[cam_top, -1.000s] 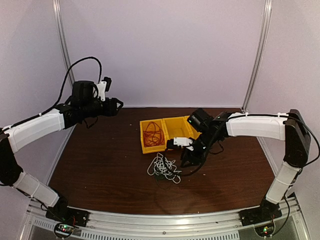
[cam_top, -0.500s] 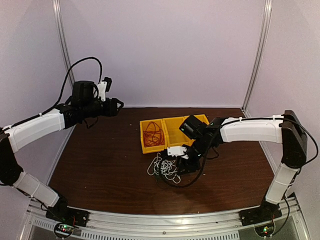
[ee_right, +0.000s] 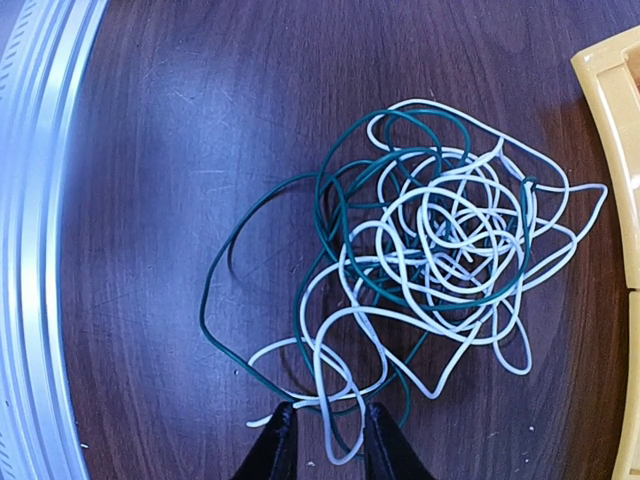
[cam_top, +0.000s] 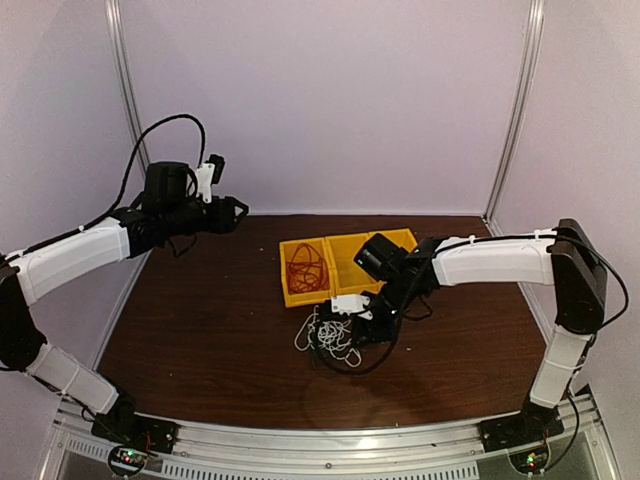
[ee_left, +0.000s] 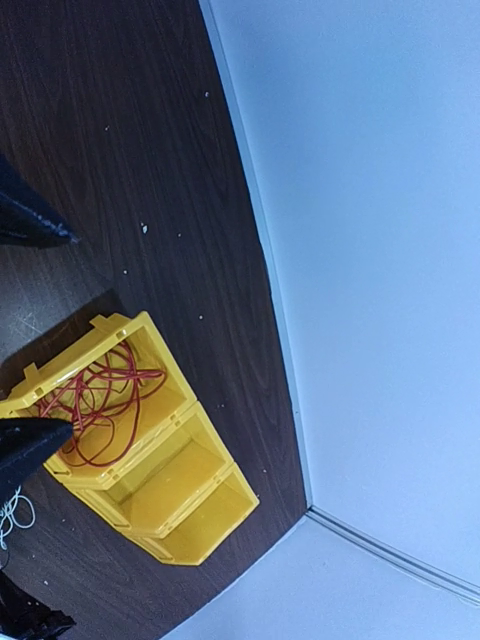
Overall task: Untangle the cables
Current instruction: Pick up one of the twisted cables from the tangled cable pile.
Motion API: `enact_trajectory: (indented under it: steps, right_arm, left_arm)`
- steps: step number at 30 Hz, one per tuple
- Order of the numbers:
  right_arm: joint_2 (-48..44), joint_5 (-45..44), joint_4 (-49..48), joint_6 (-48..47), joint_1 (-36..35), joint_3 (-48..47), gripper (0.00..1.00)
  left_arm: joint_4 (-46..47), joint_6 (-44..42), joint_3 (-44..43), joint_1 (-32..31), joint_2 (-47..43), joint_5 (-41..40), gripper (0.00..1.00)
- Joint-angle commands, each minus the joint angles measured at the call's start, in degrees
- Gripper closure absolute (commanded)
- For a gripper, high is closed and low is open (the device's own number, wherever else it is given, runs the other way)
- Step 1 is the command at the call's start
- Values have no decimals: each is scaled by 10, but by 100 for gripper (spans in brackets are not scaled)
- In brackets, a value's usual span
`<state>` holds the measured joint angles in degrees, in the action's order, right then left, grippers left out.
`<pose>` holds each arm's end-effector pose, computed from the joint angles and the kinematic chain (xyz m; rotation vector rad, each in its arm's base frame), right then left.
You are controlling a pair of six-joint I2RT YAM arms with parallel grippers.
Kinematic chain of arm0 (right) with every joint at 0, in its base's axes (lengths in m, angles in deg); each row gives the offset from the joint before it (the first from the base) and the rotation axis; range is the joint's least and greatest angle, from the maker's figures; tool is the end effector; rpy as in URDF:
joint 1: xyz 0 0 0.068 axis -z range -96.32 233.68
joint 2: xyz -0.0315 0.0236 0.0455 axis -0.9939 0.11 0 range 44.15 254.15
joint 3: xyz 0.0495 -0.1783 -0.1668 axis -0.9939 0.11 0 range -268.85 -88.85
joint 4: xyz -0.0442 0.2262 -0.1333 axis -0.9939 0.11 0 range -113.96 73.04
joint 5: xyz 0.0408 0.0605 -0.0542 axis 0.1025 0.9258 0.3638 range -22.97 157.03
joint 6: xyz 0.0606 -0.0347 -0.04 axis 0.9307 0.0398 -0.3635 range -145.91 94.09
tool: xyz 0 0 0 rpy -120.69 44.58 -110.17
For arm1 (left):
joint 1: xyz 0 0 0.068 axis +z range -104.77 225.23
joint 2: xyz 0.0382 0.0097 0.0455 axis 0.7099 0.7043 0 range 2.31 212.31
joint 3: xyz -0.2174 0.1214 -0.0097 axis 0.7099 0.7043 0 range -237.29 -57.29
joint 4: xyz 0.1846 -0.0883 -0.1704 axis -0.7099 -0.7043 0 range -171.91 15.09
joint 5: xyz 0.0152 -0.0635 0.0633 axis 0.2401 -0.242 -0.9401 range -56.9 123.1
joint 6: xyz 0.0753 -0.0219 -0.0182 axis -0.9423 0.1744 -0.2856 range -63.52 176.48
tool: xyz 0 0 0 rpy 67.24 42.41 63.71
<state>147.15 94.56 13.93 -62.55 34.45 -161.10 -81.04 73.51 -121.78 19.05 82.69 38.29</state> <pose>0.2165 0.3004 0.1441 -1.9572 1.9177 0.7230 0.3292 -0.1687 0.2851 0.2200 1.9870 -0.5804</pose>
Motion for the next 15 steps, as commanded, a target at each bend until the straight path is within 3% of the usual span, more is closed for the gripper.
enact_trajectory:
  steps: [1,7,9,15]
  right_arm:
    - [11,-9,-5,6,-4,-16,77]
    - [11,-3,1,11,-4,-26,97]
    - [4,1,10,11,-4,-35,100]
    - [-63,29,65,15,-4,-98,100]
  left_arm:
    - [13,2,-11,6,6,8,41]
    - [12,2,-11,6,6,9,41]
    - [20,-1,-9,6,8,18,40]
    - [171,-6,67,1,-23,189,34]
